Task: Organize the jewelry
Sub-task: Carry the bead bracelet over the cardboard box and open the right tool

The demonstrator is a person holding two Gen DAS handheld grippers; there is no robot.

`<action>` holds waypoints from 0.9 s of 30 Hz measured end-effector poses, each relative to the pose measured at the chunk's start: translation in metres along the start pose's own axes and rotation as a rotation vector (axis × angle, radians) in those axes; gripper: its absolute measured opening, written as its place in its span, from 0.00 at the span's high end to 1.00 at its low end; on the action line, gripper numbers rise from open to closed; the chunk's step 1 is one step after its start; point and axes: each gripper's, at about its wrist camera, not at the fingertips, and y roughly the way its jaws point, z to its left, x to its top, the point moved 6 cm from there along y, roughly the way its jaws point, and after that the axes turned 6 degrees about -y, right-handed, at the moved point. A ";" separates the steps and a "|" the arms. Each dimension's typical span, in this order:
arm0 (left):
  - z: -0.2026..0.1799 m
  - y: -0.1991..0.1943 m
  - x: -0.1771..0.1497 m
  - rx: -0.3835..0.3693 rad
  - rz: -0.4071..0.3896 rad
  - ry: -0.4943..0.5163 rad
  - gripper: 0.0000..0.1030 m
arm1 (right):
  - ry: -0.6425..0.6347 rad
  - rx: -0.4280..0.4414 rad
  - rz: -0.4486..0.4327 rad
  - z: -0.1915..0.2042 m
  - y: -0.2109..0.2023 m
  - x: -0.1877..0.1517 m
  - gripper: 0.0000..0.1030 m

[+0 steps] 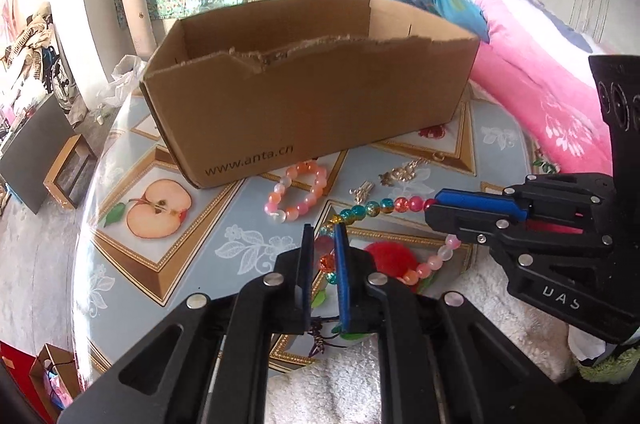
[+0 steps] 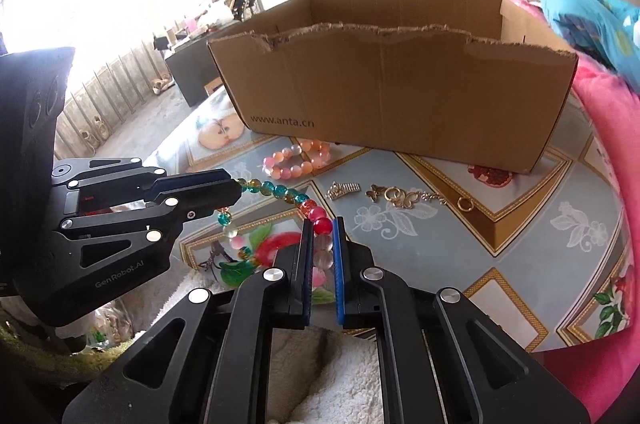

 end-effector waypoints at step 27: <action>0.076 0.030 0.179 0.032 -0.088 0.000 0.91 | 0.029 0.179 0.146 -0.052 0.085 0.183 0.93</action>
